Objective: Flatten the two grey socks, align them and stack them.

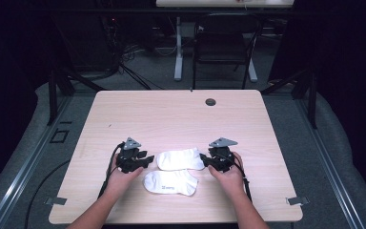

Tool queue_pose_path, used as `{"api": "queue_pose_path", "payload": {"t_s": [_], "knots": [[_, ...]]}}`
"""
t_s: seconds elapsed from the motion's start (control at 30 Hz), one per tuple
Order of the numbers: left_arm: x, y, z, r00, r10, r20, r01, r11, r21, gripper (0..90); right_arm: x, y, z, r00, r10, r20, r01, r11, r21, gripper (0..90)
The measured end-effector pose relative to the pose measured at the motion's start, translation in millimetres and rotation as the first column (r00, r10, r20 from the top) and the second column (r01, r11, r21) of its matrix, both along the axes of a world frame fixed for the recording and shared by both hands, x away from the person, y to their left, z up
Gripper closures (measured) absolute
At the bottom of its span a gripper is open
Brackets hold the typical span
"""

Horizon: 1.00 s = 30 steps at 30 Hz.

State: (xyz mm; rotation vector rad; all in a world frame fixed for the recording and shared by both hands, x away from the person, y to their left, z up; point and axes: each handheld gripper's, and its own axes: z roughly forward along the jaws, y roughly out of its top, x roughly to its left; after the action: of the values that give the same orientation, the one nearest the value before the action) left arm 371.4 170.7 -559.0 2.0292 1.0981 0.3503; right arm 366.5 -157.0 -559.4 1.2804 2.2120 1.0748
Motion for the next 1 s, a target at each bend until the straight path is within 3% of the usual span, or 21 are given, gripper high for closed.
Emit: {"api": "queue_pose_path", "payload": {"t_s": [0.03,0.23,0.33,0.4,0.53,0.67,0.77,0.87,1.0], "knots": [[0.5,0.1,-0.1,1.0,0.003,-0.004,-0.003,1.0,-0.008,58.2,1.5,1.0,-1.1,0.9998,0.005,-0.017,-0.005,0.9998,0.021,61.4],[2.1,1.3,0.8,0.9991,0.025,-0.033,-0.027,0.9977,-0.061,60.8,12.3,11.3,-8.0,0.9985,0.034,-0.043,-0.034,0.9994,0.002,65.6],[2.6,0.4,2.3,0.9993,0.027,-0.027,-0.028,0.9982,-0.054,62.4,13.7,16.4,-10.6,0.9978,0.034,-0.057,-0.035,0.9993,-0.011,72.8],[3.4,-0.4,3.2,0.9996,0.024,-0.014,-0.025,0.9988,-0.043,63.0,11.8,21.6,-11.8,0.9965,0.064,-0.055,-0.066,0.9972,-0.035,77.4],[5.8,-1.1,3.5,0.9997,0.02,-0.017,-0.02,0.9994,-0.029,64.8,7.3,31.6,-15.9,0.9931,0.1,-0.061,-0.105,0.9909,-0.084,79.0],[5.9,-3.5,2.8,0.9998,0.018,-0.012,-0.018,0.9996,-0.023,65.9,6.2,28.5,-18.9,0.9933,0.08,-0.084,-0.083,0.9959,-0.034,79.8],[7.0,-4.2,3.5,0.9999,0.012,-0.005,-0.012,0.9998,-0.015,65.9,3.0,29.2,-18.8,0.9929,0.087,-0.081,-0.09,0.9951,-0.039,80.4],[9.0,-4.3,4.1,0.9997,0.026,-0.002,-0.026,0.9987,-0.043,65.9,0.1,30.3,-19.4,0.9934,0.08,-0.082,-0.083,0.996,-0.032,81.0],[13.8,-4.4,-0.2,0.9993,0.033,-0.017,-0.033,0.9992,-0.022,66.3,-1.1,32.2,-19.3,0.9921,0.087,-0.09,-0.09,0.9956,-0.025,80.2]]}}
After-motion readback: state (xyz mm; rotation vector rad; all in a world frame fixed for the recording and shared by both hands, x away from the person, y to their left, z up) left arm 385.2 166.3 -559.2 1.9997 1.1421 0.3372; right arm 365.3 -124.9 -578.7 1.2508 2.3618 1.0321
